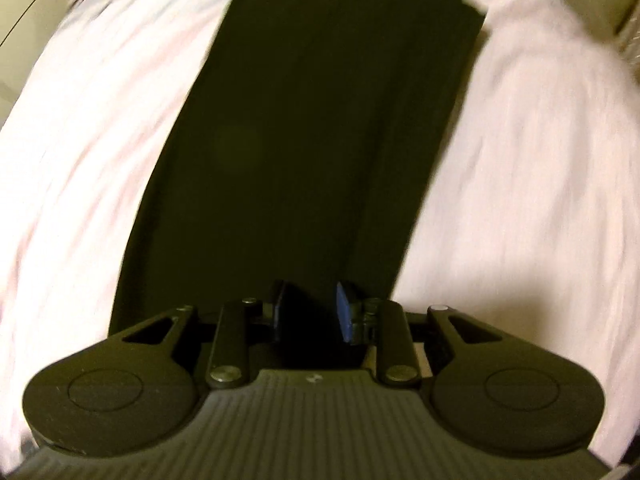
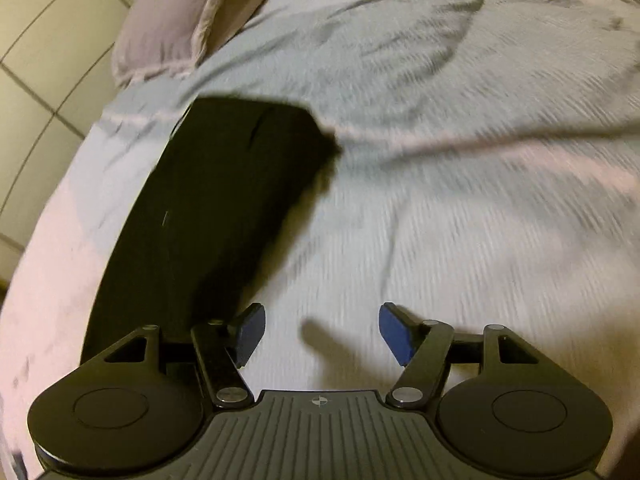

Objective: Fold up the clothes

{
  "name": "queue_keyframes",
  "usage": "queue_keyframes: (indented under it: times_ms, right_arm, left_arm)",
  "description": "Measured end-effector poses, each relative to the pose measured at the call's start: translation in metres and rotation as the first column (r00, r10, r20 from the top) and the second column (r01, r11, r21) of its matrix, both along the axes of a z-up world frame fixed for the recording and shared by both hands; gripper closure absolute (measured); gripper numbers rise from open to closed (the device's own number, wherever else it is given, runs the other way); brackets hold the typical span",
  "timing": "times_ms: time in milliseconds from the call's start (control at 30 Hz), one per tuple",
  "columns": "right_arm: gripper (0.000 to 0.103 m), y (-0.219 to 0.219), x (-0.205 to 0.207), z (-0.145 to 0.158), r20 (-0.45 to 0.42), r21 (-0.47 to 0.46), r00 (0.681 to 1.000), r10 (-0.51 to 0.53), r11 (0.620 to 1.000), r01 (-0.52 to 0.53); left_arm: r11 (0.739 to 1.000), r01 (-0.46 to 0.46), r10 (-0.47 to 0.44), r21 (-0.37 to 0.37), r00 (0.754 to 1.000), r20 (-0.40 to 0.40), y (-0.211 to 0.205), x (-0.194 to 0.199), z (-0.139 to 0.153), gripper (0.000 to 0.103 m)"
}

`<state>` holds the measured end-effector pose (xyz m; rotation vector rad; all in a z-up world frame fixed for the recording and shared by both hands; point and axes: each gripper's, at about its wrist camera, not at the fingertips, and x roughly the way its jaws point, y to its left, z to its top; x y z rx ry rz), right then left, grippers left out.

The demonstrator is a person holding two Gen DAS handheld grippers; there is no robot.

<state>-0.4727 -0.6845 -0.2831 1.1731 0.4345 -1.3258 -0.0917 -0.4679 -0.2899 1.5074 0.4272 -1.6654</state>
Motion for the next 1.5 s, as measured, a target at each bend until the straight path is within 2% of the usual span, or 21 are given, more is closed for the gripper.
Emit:
queue_keyframes:
  times_ms: [67,167,367,500,567,633,700,767,833,900,933,1000,1100,1167,1267,1367,1467,1500]
  right_arm:
    - [0.036,0.029,0.015,0.007,-0.016,0.017,1.0,0.025,1.0,-0.025]
    - [0.036,0.075,0.046,0.017,-0.014,0.038,0.998,0.054,0.998,-0.054]
    - [0.036,0.155,0.124,0.041,-0.014,0.055,0.995,0.101,0.993,-0.1]
    - [0.036,0.2,0.188,0.059,-0.004,0.042,0.984,0.177,0.983,-0.177]
    - [0.036,0.216,0.225,0.064,0.003,0.036,0.966,0.26,0.965,-0.26]
    - [0.036,0.227,0.261,0.07,-0.001,0.02,0.935,0.354,0.935,-0.354]
    - [0.036,0.234,0.29,0.074,-0.015,0.003,0.901,0.434,0.901,-0.434]
    - [0.036,0.238,0.313,0.075,-0.023,0.003,0.875,0.484,0.875,-0.484]
    - [0.036,0.239,0.327,0.072,-0.022,0.016,0.863,0.504,0.863,-0.504]
    - [0.036,0.237,0.335,0.067,-0.025,0.032,0.856,0.517,0.856,-0.516]
    - [0.036,0.235,0.339,0.064,-0.027,0.04,0.852,0.523,0.852,-0.522]
    - [0.036,0.235,0.343,0.062,-0.034,0.052,0.842,0.538,0.842,-0.536]
    - [0.036,0.237,0.348,0.063,-0.044,0.059,0.829,0.557,0.83,-0.555]
    - [0.036,0.237,0.351,0.064,-0.05,0.06,0.819,0.572,0.82,-0.569]
    - [0.036,0.234,0.366,0.059,-0.083,0.046,0.762,0.642,0.766,-0.641]
    - [0.036,0.229,0.391,0.046,-0.075,0.037,0.698,0.712,0.701,-0.712]
    - [0.036,0.227,0.419,0.027,-0.037,0.023,0.659,0.752,0.66,-0.751]
    - [0.036,0.226,0.429,0.022,-0.034,0.005,0.655,0.755,0.656,-0.755]
  left_arm:
    - [0.999,-0.048,0.048,0.006,0.998,0.034,0.029,0.028,0.004,0.075]
    - [0.994,-0.11,0.11,-0.001,0.992,0.056,0.07,0.066,0.009,0.075]
    - [0.972,-0.219,0.221,-0.083,0.975,0.01,0.151,0.146,0.028,0.071]
    - [0.953,-0.266,0.267,-0.145,0.964,-0.01,0.178,0.197,0.035,0.066]
    - [0.956,-0.247,0.252,-0.158,0.968,0.008,0.187,0.214,0.033,0.066]
    - [0.975,-0.154,0.167,-0.161,0.983,0.073,0.206,0.226,0.025,0.066]
    - [0.987,-0.045,0.068,-0.153,0.986,0.151,0.224,0.237,0.015,0.066]
    - [0.989,0.059,-0.026,-0.138,0.973,0.231,0.24,0.245,0.002,0.065]
    - [0.984,0.132,-0.091,-0.122,0.952,0.294,0.251,0.253,-0.008,0.066]
    - [0.98,0.161,-0.116,-0.114,0.938,0.326,0.256,0.263,-0.016,0.075]
    - [0.981,0.16,-0.118,-0.114,0.943,0.312,0.256,0.268,-0.015,0.08]
    - [0.979,0.16,-0.116,-0.127,0.946,0.303,0.256,0.274,-0.012,0.095]
    - [0.977,0.149,-0.101,-0.154,0.954,0.283,0.256,0.283,-0.004,0.096]
    - [0.98,0.148,-0.107,-0.136,0.956,0.272,0.256,0.285,-0.007,0.097]
    - [0.979,0.172,-0.139,-0.107,0.954,0.266,0.26,0.283,-0.01,0.098]
    - [0.971,0.214,-0.181,-0.106,0.948,0.26,0.272,0.285,-0.008,0.098]
    - [0.972,0.215,-0.184,-0.096,0.95,0.254,0.273,0.285,-0.007,0.098]
    - [0.974,0.208,-0.178,-0.093,0.95,0.255,0.272,0.285,-0.008,0.098]
